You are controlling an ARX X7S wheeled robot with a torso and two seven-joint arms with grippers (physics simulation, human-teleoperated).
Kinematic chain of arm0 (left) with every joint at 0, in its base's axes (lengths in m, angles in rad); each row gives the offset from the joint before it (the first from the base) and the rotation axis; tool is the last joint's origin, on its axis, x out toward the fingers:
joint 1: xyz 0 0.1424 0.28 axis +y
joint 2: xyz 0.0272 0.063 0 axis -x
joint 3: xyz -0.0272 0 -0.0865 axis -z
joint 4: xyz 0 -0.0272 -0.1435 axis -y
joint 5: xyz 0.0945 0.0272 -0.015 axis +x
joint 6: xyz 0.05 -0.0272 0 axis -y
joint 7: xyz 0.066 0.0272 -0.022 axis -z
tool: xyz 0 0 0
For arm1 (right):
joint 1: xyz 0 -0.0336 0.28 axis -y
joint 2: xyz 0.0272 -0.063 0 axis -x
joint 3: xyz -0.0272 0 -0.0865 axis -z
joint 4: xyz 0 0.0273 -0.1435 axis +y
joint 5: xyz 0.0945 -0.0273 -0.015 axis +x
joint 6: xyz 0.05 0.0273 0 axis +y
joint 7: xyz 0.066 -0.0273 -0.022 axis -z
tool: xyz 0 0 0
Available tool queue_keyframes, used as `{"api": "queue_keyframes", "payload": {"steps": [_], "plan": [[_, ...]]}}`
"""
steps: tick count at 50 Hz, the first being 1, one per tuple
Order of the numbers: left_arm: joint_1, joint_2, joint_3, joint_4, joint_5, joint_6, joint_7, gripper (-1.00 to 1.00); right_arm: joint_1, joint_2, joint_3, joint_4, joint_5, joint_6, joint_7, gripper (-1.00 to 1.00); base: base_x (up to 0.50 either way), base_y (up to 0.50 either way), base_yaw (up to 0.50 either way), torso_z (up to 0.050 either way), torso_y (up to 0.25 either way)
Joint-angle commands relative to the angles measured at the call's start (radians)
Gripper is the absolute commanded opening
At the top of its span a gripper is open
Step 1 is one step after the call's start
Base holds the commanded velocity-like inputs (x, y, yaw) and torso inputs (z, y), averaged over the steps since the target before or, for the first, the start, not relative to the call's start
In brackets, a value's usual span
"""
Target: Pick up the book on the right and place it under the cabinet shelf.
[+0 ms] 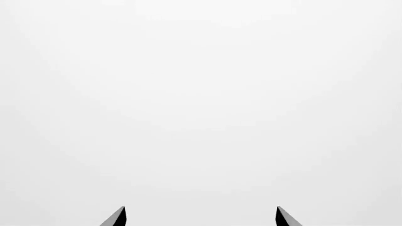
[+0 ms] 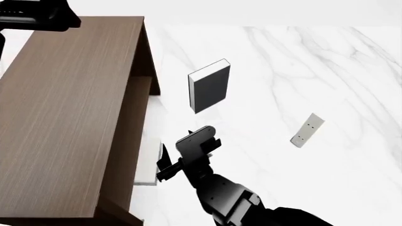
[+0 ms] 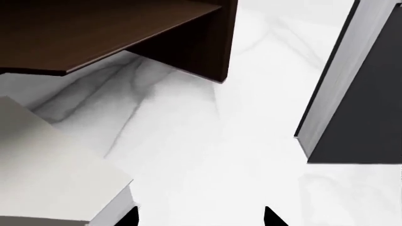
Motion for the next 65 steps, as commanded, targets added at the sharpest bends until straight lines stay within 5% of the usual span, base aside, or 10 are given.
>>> {"api": "queue_keyframes", "payload": {"steps": [1, 40, 65], "plan": [[0.002, -0.008, -0.008, 0.003, -0.008, 0.002, -0.004, 1.0, -0.03, -0.011, 0.031, -0.028, -0.061, 0.073, 0.024, 1.0, 0.0, 0.0, 0.0, 0.0, 0.0], [-0.018, -0.026, -0.007, 0.0, -0.028, -0.003, -0.018, 1.0, 0.006, -0.011, 0.027, -0.091, -0.062, 0.06, -0.082, 1.0, 0.0, 0.0, 0.0, 0.0, -0.001], [-0.005, -0.04, -0.021, 0.008, -0.044, 0.0, -0.032, 1.0, 0.058, -0.01, 0.065, 0.222, -0.019, 0.106, 0.126, 1.0, 0.0, 0.0, 0.0, 0.0, -0.001]]}}
